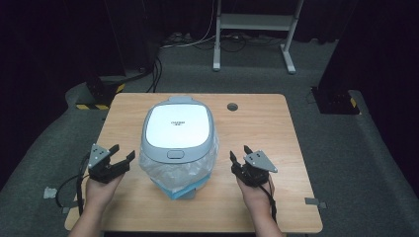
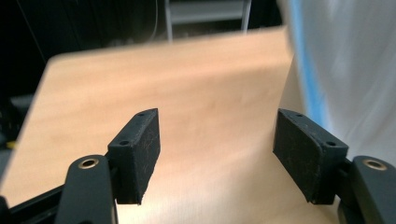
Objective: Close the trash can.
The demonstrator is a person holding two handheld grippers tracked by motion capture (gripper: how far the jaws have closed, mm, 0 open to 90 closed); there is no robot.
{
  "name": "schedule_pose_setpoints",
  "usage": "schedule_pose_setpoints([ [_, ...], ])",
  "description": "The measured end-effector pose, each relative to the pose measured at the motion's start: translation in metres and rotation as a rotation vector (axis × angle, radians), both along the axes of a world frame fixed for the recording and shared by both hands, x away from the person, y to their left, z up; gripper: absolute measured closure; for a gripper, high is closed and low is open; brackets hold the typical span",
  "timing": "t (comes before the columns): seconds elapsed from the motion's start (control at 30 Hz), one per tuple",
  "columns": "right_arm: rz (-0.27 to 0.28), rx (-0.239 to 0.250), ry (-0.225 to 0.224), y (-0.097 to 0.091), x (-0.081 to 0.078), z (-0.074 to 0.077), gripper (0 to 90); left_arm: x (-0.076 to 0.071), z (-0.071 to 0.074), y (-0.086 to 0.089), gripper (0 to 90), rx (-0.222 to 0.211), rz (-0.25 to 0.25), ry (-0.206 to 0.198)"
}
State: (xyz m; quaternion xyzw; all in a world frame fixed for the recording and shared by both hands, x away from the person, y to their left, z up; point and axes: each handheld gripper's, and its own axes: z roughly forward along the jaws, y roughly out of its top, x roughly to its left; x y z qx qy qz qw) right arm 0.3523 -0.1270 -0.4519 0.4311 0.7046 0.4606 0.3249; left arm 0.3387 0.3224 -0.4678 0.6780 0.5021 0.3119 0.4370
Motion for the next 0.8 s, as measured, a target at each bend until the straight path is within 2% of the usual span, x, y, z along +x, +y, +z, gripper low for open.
schedule_pose_setpoints([
  [0.1,-0.018,-0.029,0.075,-0.007,0.003,-0.028,46.1,0.0,-0.018,0.0,31.3,0.017,-0.003,0.061],
  [0.13,-0.023,-0.035,0.094,-0.009,0.004,-0.033,45.9,-0.001,-0.024,-0.001,31.2,0.019,-0.005,0.095],
  [0.23,-0.034,-0.069,0.169,-0.016,0.009,-0.053,45.5,-0.001,-0.036,-0.005,30.3,0.051,-0.017,0.161],
  [0.33,-0.046,-0.134,0.182,-0.018,0.011,-0.066,45.9,-0.001,-0.047,-0.01,28.3,0.09,-0.024,0.225],
  [0.37,-0.046,-0.149,0.214,-0.017,0.012,-0.069,46.7,0.0,-0.05,-0.011,27.4,0.097,-0.036,0.246],
  [0.4,-0.049,-0.162,0.233,-0.016,0.013,-0.07,45.4,0.0,-0.053,-0.012,27.1,0.093,-0.038,0.262],
  [0.47,-0.037,-0.162,0.229,-0.014,0.013,-0.07,45.6,0.0,-0.059,-0.014,26.0,0.111,-0.035,0.288],
  [0.57,-0.027,-0.193,0.299,-0.009,0.016,-0.072,43.4,-0.002,-0.059,-0.014,24.5,0.103,-0.037,0.286],
  [0.8,-0.035,-0.163,0.321,-0.005,0.016,-0.072,38.0,-0.004,-0.061,-0.014,25.3,0.104,-0.034,0.269],
])
